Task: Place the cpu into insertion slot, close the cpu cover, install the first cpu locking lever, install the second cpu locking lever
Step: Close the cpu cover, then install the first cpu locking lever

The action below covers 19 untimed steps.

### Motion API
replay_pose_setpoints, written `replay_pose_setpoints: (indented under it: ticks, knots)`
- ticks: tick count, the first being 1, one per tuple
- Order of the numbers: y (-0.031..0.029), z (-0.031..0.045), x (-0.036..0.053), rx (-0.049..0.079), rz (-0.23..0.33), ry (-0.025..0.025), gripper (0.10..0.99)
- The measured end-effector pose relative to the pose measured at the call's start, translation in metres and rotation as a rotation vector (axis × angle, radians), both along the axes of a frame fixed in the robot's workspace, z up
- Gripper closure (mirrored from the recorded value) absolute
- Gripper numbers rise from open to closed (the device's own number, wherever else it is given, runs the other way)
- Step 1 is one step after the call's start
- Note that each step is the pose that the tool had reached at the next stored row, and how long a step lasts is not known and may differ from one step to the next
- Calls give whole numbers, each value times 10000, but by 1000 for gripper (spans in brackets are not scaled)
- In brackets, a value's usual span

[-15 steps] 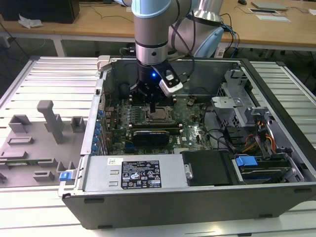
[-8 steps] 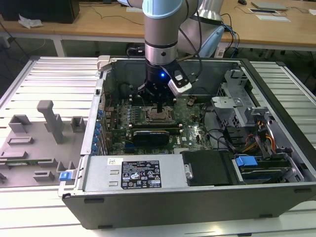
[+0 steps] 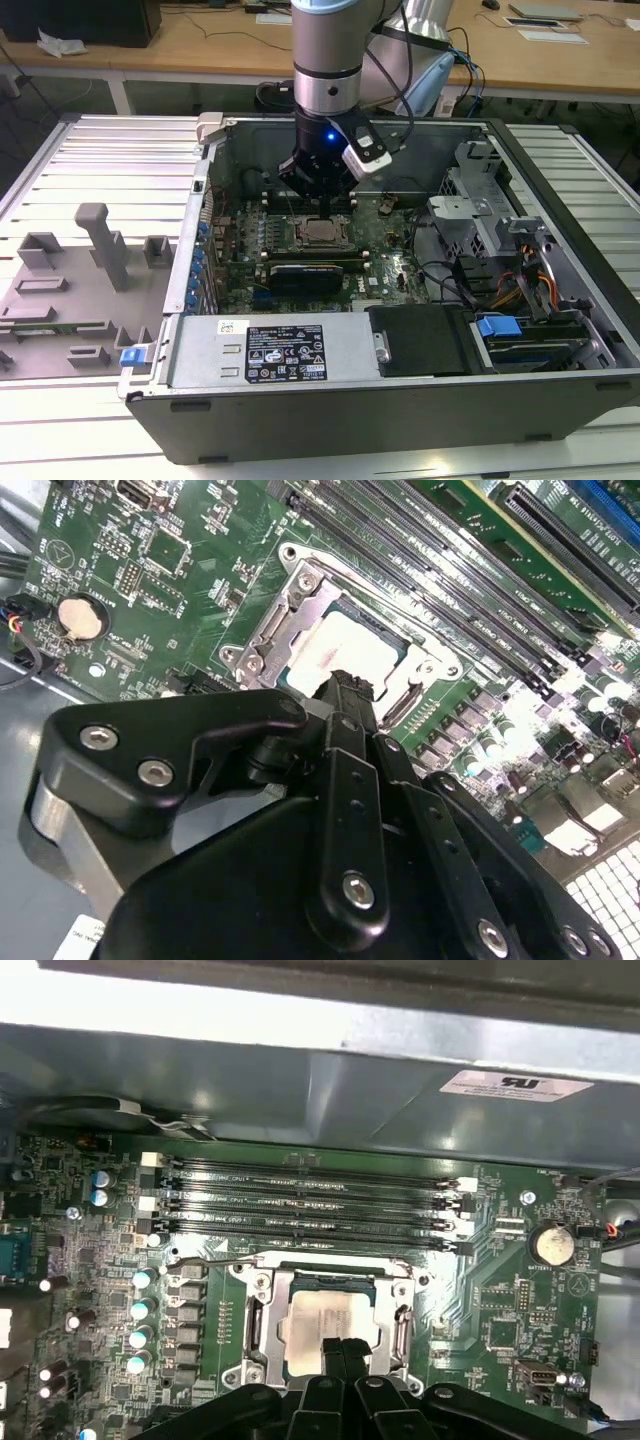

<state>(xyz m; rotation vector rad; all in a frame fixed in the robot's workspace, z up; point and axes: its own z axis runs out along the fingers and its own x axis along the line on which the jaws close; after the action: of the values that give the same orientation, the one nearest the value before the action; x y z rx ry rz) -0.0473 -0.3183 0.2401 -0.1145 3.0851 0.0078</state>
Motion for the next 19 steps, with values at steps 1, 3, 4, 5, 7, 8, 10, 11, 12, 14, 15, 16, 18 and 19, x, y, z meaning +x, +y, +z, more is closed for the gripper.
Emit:
replay_pose_setpoints:
  ticks: [1, 3, 4, 5, 7, 8, 10, 11, 12, 14, 15, 16, 18, 19]
  knots:
    - [0, 0, 0, 1, 0, 0, 980]
    - [0, 1, 0, 0, 0, 0, 980]
    - [0, 1, 0, 0, 0, 0, 980]
    - [0, 2, 0, 0, 0, 0, 980]
    - [0, 2, 0, -1, 0, 1, 980]
    - [0, 2, 0, -1, 0, 1, 980]
    - [0, 3, 0, -1, 0, 1, 980]
    - [0, 3, 0, -1, 0, 1, 980]
    - [0, 3, 0, -1, 0, 0, 980]
    - [0, 4, 0, -1, 0, 1, 980]
    - [0, 4, 0, -1, 0, 0, 980]
    - [0, 4, 0, -1, 0, 1, 980]
    - [0, 5, 0, -1, 0, 0, 980]
    - [0, 5, 0, -1, 0, 1, 980]
